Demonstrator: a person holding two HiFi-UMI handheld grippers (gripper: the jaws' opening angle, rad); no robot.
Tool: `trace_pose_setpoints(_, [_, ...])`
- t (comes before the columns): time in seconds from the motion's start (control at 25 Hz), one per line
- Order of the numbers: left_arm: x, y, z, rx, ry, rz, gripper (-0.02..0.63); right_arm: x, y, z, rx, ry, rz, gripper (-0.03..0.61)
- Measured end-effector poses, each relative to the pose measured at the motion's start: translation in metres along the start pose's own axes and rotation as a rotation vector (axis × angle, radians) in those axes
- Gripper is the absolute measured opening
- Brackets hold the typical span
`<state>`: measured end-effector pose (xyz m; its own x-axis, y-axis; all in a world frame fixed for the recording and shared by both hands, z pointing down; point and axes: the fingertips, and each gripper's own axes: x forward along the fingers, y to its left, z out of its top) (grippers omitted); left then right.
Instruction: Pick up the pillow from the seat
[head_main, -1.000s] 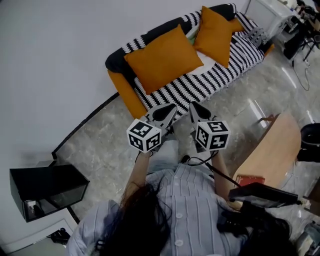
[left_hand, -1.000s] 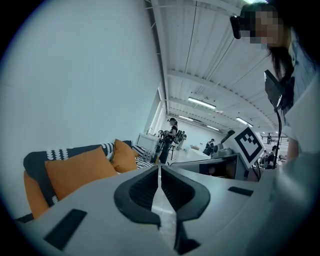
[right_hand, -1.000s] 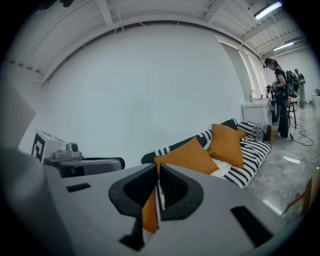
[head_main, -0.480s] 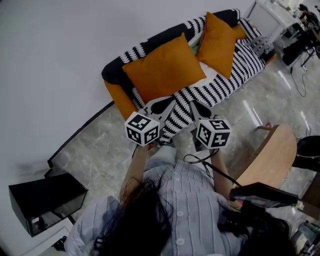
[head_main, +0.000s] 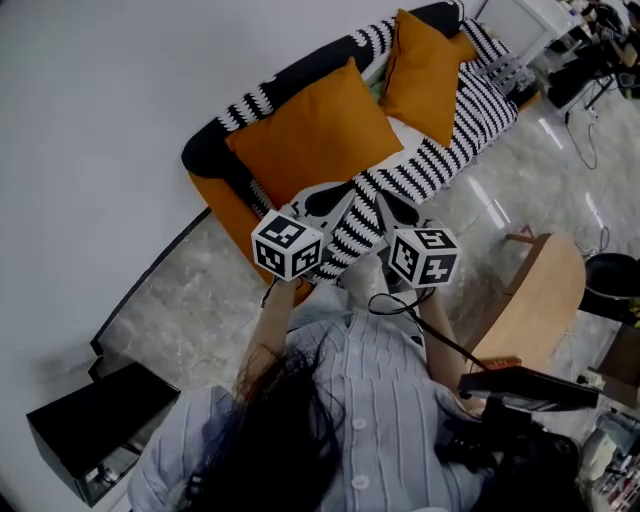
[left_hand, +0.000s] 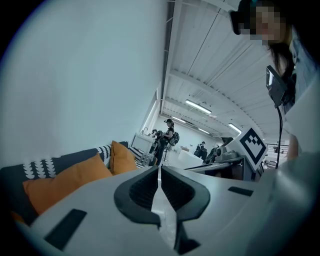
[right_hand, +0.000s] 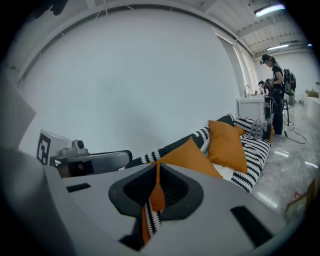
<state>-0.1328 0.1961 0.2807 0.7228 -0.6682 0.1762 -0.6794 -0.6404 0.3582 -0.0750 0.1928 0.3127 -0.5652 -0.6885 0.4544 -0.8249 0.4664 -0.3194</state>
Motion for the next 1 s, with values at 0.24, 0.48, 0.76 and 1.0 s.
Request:
trace_pose_setpoints(0.24, [0.009, 0.015, 0.000, -0.014, 0.021, -0.015, 0.008, 0.014, -0.009, 0.008, 0.021, 0.009, -0.025, 0.032])
trace_pose_setpoints(0.48, [0.016, 0.027, -0.009, -0.037, 0.054, -0.012, 0.008, 0.021, -0.031, 0.004, 0.071, 0.012, -0.046, 0.032])
trace_pose_setpoints(0.76, [0.032, 0.060, -0.007, -0.024, 0.104, 0.024, 0.008, 0.054, -0.053, 0.011, 0.162, -0.001, -0.013, 0.032])
trace_pose_setpoints(1.0, [0.069, 0.104, -0.005, 0.048, 0.187, 0.019, 0.008, 0.088, -0.093, 0.009, 0.225, 0.015, 0.002, 0.032])
